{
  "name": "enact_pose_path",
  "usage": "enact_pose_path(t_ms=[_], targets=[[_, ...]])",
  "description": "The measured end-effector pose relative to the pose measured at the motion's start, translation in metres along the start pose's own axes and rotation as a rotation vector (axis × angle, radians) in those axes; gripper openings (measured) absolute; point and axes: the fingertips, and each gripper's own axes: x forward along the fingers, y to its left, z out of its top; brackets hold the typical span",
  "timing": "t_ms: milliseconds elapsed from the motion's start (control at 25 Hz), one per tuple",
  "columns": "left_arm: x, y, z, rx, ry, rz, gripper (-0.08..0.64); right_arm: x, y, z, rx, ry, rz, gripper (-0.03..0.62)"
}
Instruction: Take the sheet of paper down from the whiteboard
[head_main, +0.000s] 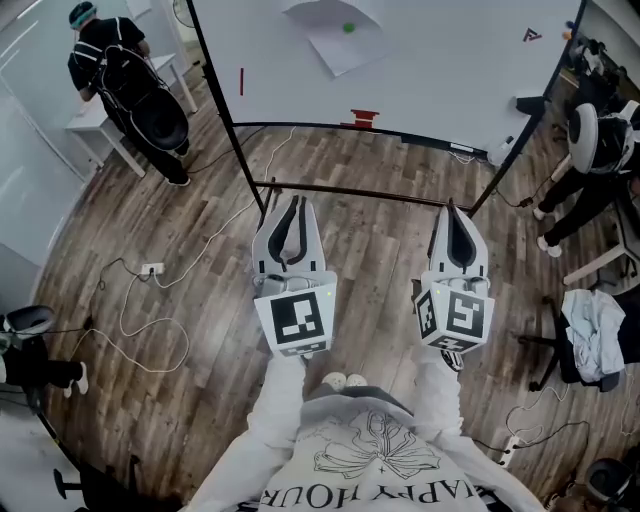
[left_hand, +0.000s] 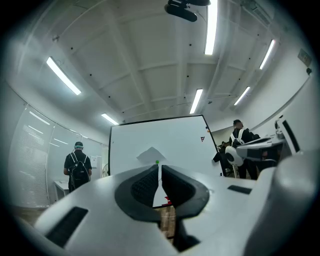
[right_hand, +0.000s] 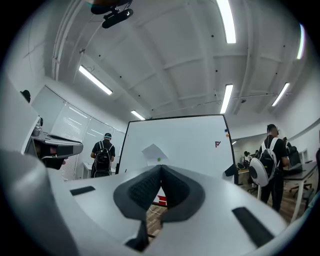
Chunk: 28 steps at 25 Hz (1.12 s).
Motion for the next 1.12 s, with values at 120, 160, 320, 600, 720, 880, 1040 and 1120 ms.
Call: enact_pose_path(t_ms=[120, 160, 320, 600, 720, 880, 1040, 1120], targets=[[0.003, -0.005, -0.003, 0.001, 0.002, 0.008, 0.020, 0.002, -0.005, -0.003, 0.009, -0.007, 0.006, 0.003], [0.004, -0.007, -0.004, 0.003, 0.005, 0.011, 0.021, 0.003, -0.008, -0.004, 0.012, -0.008, 0.008, 0.003], [0.004, -0.016, -0.012, -0.002, 0.032, 0.022, 0.021, 0.006, -0.014, -0.014, 0.028, 0.007, 0.027, 0.003], [0.021, -0.017, -0.023, -0.004, 0.054, 0.042, 0.021, 0.029, -0.016, -0.025, 0.034, 0.023, 0.056, 0.003], [0.040, -0.009, -0.032, -0.004, 0.056, 0.048, 0.021, 0.051, -0.013, -0.032, 0.034, 0.023, 0.059, 0.003], [0.080, 0.005, -0.048, -0.006, 0.049, 0.049, 0.021, 0.093, -0.009, -0.041, 0.027, 0.012, 0.057, 0.003], [0.137, 0.026, -0.059, 0.002, 0.040, 0.030, 0.021, 0.153, 0.000, -0.046, 0.028, 0.000, 0.048, 0.003], [0.169, 0.039, -0.061, 0.008, 0.036, 0.019, 0.021, 0.186, 0.005, -0.046, 0.025, -0.001, 0.041, 0.003]])
